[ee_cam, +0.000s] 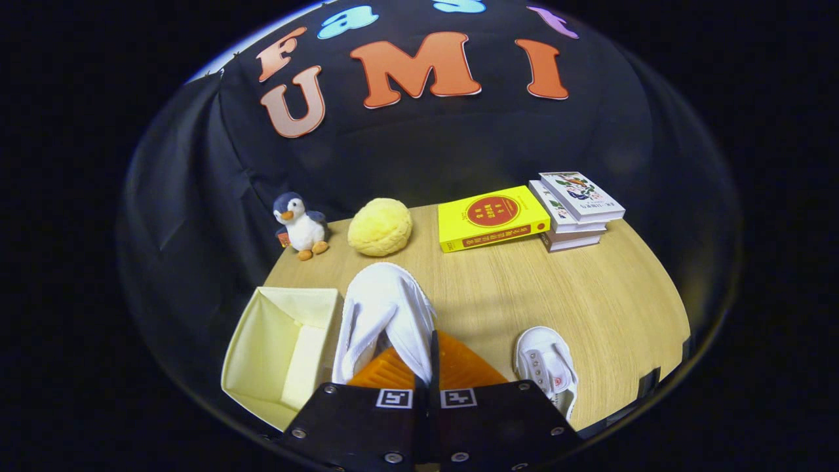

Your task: Open the storage box then place both shoes into the box .Put the left shoe in first, then the right shoe, with the right side of both shoes facing outward in a uniform manner.

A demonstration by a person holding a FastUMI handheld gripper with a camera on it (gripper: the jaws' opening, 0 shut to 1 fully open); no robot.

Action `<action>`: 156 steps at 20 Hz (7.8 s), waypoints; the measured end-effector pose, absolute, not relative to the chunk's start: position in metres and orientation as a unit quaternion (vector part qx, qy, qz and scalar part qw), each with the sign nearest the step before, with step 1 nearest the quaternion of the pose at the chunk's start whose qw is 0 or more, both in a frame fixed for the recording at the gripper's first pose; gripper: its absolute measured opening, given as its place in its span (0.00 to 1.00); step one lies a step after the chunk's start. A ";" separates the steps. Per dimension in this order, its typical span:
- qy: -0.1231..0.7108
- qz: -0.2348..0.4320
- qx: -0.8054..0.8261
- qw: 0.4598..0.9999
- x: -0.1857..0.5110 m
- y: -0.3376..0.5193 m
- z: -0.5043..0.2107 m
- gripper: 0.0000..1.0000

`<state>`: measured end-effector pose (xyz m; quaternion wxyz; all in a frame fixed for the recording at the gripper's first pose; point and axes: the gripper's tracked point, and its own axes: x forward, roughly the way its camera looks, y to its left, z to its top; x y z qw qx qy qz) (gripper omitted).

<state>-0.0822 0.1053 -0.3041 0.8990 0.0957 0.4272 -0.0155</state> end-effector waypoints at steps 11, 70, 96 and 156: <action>0.494 0.054 0.086 0.864 -0.080 0.254 -0.321 0.02; 0.536 -0.041 -0.004 0.843 -0.215 -0.093 -0.453 0.78; 0.445 -0.082 0.056 0.890 -0.134 -0.058 -0.392 0.03; 0.135 -0.030 -0.011 0.990 -0.059 0.008 -0.094 0.78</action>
